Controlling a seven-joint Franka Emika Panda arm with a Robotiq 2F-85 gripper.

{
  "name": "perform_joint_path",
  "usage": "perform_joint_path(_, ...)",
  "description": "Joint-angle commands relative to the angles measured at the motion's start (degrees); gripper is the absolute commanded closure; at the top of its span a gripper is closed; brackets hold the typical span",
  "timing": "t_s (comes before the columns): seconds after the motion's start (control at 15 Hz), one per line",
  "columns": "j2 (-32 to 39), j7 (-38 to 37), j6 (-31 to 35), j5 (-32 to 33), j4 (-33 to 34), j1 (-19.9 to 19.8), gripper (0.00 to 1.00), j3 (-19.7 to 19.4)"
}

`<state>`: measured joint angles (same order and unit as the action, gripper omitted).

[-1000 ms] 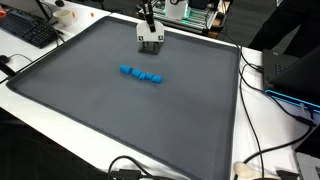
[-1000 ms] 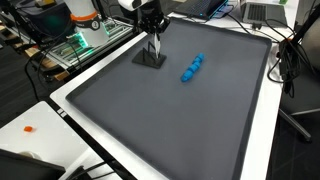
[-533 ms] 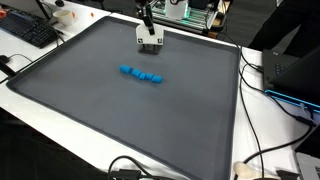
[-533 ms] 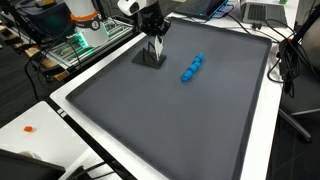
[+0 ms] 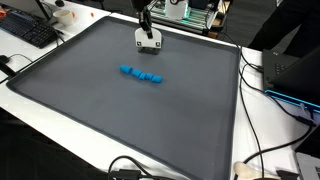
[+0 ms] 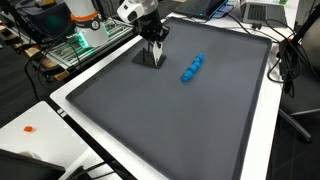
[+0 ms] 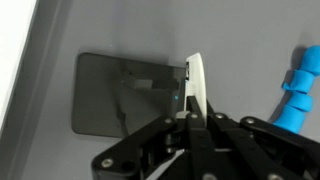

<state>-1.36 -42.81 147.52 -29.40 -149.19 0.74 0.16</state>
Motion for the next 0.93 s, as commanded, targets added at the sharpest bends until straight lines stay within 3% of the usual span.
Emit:
perform_joint_path(0.0,0.98,0.77,2.08,-2.48,-0.54,-0.16,0.99,0.02)
perform_joint_path(0.87,2.88,2.26,3.83,-8.41,0.03,-0.24,0.99,-0.02)
